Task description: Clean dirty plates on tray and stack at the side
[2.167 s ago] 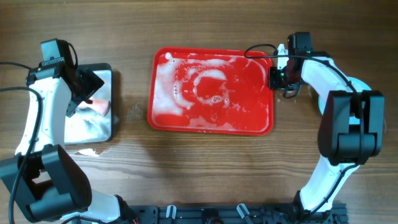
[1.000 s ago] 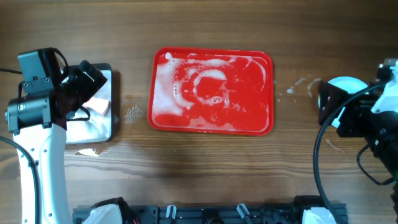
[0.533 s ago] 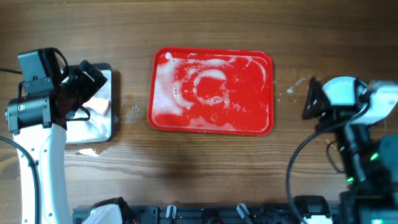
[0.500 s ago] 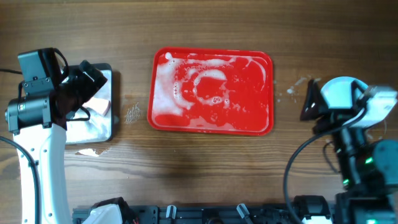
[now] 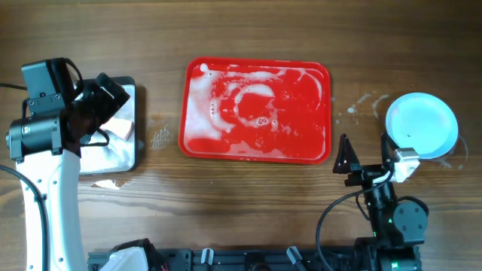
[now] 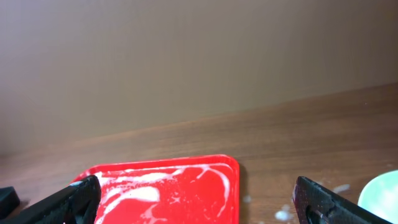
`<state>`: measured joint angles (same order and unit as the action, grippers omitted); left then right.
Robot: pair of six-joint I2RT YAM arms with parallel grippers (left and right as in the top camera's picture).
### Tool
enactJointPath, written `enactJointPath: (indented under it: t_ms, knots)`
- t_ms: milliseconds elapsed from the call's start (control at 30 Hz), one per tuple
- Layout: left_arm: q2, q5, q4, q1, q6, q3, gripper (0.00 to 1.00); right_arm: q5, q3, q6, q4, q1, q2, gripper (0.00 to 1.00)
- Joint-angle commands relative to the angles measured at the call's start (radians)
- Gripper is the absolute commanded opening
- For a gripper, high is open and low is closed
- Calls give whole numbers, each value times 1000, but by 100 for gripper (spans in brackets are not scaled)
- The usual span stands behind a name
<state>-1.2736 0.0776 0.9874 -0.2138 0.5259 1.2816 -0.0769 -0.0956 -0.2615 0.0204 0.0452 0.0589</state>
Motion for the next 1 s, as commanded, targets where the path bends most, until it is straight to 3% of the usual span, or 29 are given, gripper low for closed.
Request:
enactJointPath:
  t_ms: [0, 967]
  knots:
    - [-2, 11, -3, 5, 9, -3, 100, 17, 75, -31, -71, 11, -46, 100]
    - [-2, 11, -3, 5, 9, -3, 100, 10, 90, -4, -23, 14, -55, 100]
